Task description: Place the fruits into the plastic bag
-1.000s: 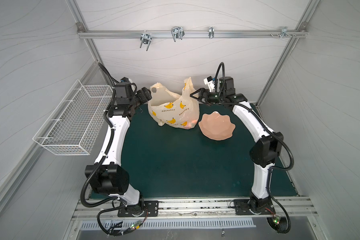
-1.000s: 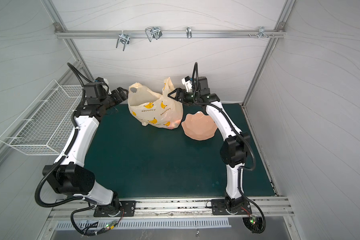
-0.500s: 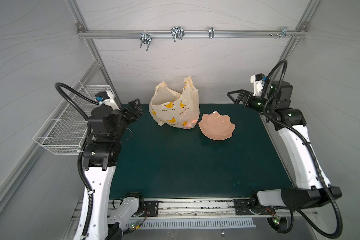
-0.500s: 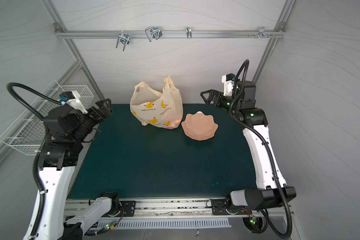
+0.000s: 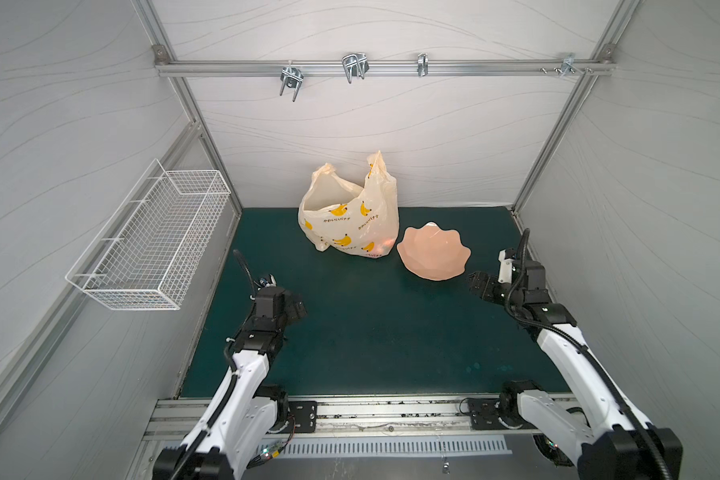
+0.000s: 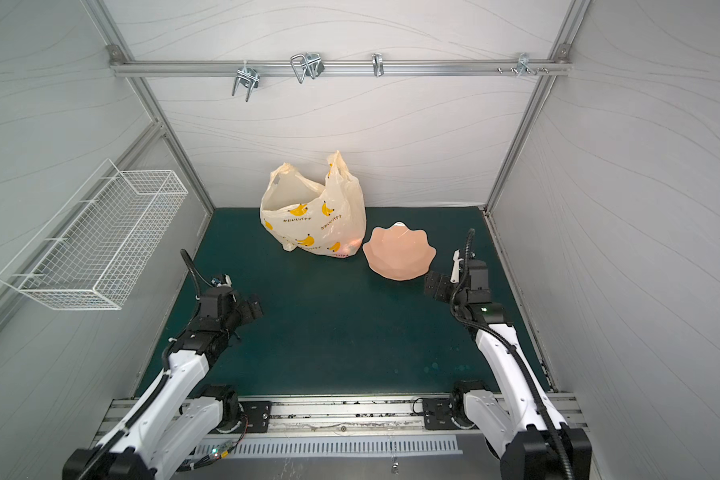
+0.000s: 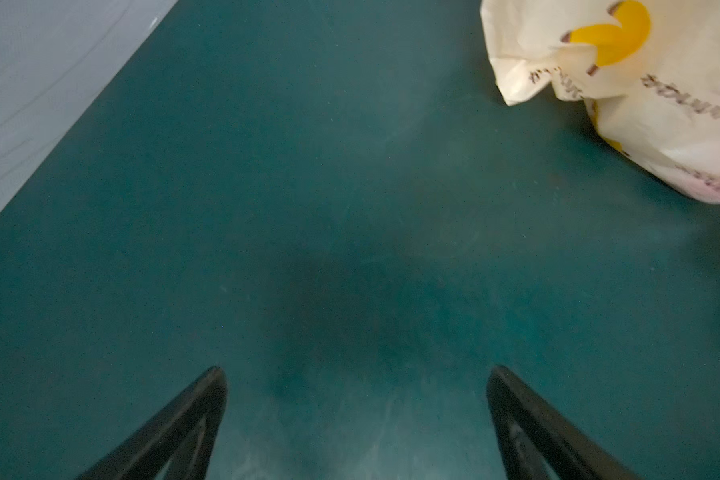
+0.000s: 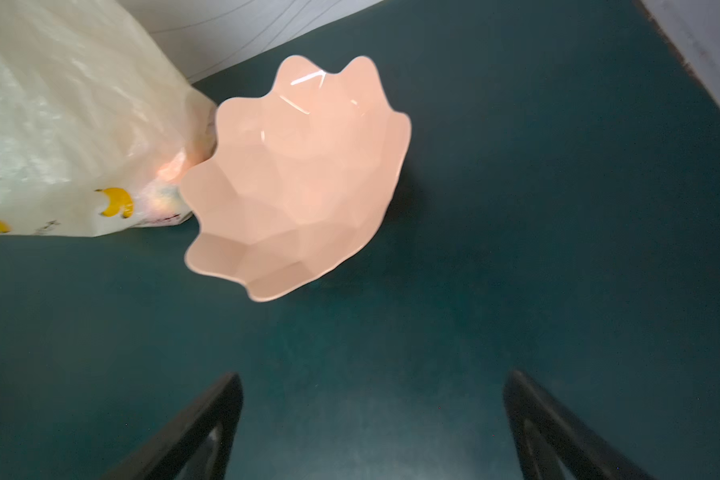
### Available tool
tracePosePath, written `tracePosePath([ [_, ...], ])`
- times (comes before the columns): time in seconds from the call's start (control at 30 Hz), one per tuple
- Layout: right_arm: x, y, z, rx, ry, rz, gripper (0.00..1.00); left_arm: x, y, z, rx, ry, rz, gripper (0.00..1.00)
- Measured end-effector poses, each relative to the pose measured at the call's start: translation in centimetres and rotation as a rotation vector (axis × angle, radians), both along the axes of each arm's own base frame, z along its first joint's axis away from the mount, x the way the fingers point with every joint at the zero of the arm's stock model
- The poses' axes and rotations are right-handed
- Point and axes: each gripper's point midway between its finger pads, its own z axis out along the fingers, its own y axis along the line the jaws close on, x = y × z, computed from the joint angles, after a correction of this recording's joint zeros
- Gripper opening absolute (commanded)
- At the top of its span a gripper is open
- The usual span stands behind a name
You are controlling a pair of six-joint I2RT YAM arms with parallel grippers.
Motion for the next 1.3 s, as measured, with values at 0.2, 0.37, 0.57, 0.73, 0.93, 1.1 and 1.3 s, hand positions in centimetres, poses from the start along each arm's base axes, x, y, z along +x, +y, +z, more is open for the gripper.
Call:
tracePosePath([
  [0.2,3.5,-2.6,-4.3,-0.100,-0.043,-0.081,0.99,5.4,1.0,-2.3,0.055,-0.074,-0.031,0.99],
  [0.37,4.7,-2.1,-7.2,-0.167,-0.110,-0.027,0.99,7.9,-0.5,-3.1,0.066,-0.150,-0.151,0.99],
  [0.57,5.8,-1.8,-10.8,-0.202,-0.157,0.011,0.99,8.7,-2.4,-4.3,0.061,-0.211,-0.277,0.99],
  [0.73,7.8,-1.4,-10.0,-0.223,-0.186,0.020,0.99,10.5,-2.4,-2.6,0.064,-0.255,-0.293,0.99],
  [0.93,8.5,-1.2,-8.9,-0.237,-0.230,0.021,0.99,11.0,-2.4,-2.0,0.064,-0.271,-0.299,0.99],
  [1.1,8.5,-1.2,-8.9,-0.239,-0.231,0.019,0.99,11.0,-2.4,-2.0,0.063,-0.270,-0.300,0.99],
  [1.3,8.5,-1.3,-8.9,-0.240,-0.231,0.017,0.99,11.0,-2.4,-2.0,0.064,-0.270,-0.301,0.99],
])
